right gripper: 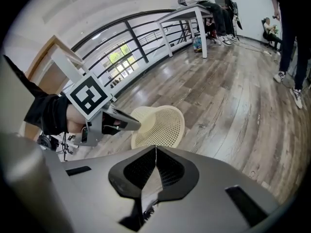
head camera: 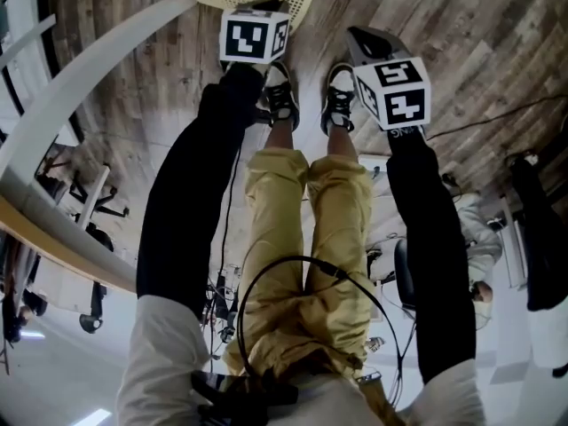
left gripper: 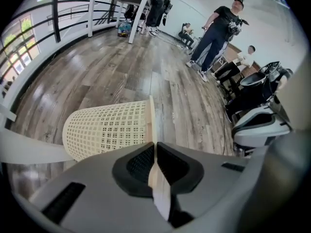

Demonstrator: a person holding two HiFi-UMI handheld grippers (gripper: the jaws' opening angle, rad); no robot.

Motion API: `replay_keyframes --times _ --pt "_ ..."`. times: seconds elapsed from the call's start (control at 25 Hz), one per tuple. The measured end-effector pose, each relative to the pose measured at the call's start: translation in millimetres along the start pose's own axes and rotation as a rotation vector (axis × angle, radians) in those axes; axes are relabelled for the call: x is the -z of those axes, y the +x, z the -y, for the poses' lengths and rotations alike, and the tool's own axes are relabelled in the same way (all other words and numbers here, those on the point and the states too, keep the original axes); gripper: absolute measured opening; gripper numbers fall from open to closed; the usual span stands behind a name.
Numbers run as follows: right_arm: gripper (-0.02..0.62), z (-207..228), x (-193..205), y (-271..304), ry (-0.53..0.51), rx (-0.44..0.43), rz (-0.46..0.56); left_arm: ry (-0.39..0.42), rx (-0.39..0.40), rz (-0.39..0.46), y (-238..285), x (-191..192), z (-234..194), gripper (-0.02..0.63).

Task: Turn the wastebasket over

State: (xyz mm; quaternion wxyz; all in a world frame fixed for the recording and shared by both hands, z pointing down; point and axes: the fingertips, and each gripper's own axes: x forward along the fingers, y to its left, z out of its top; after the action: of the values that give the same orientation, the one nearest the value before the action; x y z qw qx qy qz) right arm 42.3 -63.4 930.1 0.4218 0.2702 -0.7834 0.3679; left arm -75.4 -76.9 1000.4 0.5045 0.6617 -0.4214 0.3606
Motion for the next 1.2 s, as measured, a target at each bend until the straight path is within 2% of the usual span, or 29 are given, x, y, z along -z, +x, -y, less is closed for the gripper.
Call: replay_keyframes --times 0.16,0.36,0.48,0.76,1.08,1.2 --pt "0.020 0 -2 -10 0.027 0.014 0.013 -0.062 0.131 0.050 -12 -11 31 0.020" --pt "0.020 -4 -3 -19 0.014 0.014 0.018 -0.157 0.376 0.090 -23 -17 72 0.020" --pt "0.020 -2 -1 -15 0.009 0.016 0.016 -0.185 0.435 0.086 -20 -9 74 0.021" --pt "0.020 -2 7 -5 0.024 0.015 0.006 -0.202 0.407 0.110 -22 5 48 0.029" --pt "0.020 -9 4 2 0.016 0.006 0.000 -0.215 0.216 0.109 -27 8 -9 0.032" --pt "0.020 -9 2 7 0.011 0.007 -0.002 -0.197 0.085 0.100 -25 8 -29 0.034"
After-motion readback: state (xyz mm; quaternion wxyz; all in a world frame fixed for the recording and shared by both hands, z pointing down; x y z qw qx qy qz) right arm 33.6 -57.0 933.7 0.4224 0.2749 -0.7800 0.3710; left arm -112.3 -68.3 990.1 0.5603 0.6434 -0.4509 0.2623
